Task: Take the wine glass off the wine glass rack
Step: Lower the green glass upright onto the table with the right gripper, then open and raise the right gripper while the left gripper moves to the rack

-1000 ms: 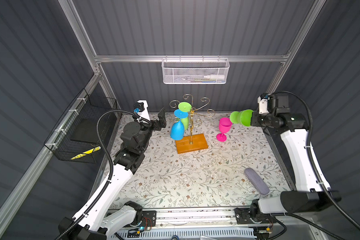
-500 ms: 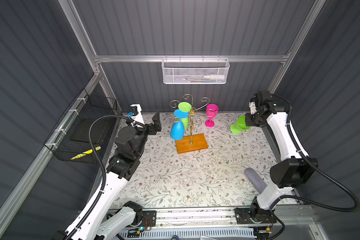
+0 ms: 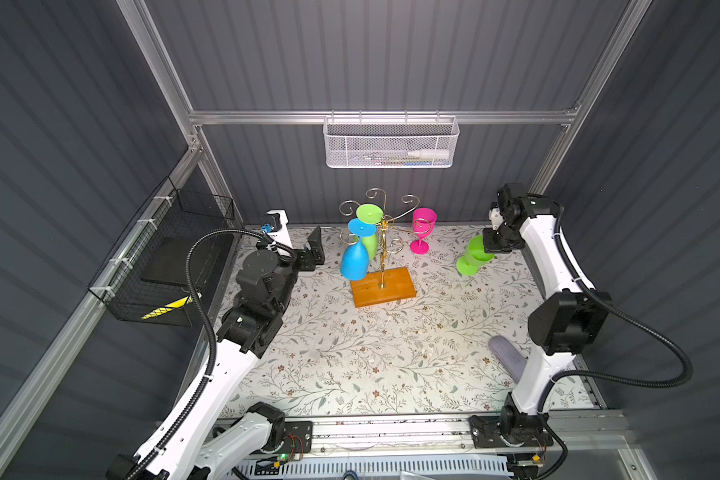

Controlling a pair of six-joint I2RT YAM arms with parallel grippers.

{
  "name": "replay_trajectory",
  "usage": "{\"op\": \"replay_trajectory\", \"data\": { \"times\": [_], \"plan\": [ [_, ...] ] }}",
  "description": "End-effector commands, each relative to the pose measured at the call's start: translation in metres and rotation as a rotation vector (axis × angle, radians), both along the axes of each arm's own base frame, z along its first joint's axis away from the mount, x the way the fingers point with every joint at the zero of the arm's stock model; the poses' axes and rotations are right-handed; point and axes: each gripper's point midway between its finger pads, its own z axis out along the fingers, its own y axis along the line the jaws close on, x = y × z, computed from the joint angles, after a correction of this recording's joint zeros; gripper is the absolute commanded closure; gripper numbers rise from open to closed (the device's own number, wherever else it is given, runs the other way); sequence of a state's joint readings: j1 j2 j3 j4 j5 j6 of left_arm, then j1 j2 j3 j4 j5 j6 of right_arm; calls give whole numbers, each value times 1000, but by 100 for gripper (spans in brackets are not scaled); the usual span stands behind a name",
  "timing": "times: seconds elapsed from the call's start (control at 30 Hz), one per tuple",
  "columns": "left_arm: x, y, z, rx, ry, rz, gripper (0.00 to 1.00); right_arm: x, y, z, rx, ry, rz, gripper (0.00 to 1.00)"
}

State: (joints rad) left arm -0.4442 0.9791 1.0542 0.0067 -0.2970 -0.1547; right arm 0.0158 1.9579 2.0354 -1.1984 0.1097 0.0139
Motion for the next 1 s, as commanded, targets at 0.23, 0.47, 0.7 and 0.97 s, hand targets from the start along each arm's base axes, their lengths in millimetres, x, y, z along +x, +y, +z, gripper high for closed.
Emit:
{"op": "replay_trajectory", "data": {
  "times": [0.23,0.47,0.7,0.97],
  "plan": [
    [7,-3,5,-3,79,-4,8,5,11,-25,22,87,33,90],
    [14,-14,4,-44,174,-66,12,10,19,-20,63,57,45,79],
    [25,-28,5,-180,286,-255,20,9,21,17,123,-59,36,54],
    [22,-69,13,-235,381,-545,28,-12,43,98,277,-367,69,36]
  ]
}}
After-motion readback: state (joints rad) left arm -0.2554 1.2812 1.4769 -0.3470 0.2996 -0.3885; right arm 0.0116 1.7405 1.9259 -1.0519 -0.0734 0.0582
